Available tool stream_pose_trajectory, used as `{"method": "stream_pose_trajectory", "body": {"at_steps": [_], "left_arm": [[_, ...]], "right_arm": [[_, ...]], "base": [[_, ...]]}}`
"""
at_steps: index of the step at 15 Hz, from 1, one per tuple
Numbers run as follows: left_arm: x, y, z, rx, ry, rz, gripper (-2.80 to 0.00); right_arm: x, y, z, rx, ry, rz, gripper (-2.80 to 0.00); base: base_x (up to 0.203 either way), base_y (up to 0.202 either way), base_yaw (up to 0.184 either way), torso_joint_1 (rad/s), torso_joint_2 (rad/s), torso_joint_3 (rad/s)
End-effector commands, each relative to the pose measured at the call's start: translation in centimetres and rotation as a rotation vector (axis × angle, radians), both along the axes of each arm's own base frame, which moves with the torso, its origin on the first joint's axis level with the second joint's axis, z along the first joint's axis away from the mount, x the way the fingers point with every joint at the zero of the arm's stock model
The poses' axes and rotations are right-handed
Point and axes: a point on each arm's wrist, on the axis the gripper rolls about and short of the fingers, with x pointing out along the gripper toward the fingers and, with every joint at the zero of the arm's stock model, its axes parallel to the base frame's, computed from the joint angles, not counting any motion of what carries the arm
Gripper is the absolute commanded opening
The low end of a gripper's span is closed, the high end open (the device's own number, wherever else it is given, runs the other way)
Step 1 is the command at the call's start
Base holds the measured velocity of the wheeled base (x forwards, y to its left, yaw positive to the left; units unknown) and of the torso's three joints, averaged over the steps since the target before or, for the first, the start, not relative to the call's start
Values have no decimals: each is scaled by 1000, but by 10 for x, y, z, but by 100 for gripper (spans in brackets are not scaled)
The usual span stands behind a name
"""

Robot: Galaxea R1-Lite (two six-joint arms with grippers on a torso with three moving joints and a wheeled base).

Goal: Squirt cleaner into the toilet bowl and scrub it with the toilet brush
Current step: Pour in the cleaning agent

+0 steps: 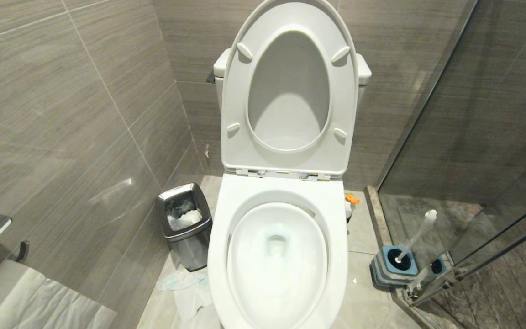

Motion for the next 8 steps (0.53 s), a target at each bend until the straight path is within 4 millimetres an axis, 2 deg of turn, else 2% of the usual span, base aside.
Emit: {"method": "stream_pose_trajectory", "body": {"at_steps": [1, 8], "left_arm": [[0, 0, 0, -8, 7, -19, -280], [0, 0, 0, -41, 5, -6, -280]], "right_arm": [[0, 0, 0, 0, 2, 1, -280], [0, 0, 0, -1, 2, 1, -280]], "base": [[0, 0, 0, 0, 0, 0], [0, 0, 0, 0, 0, 0]]}}
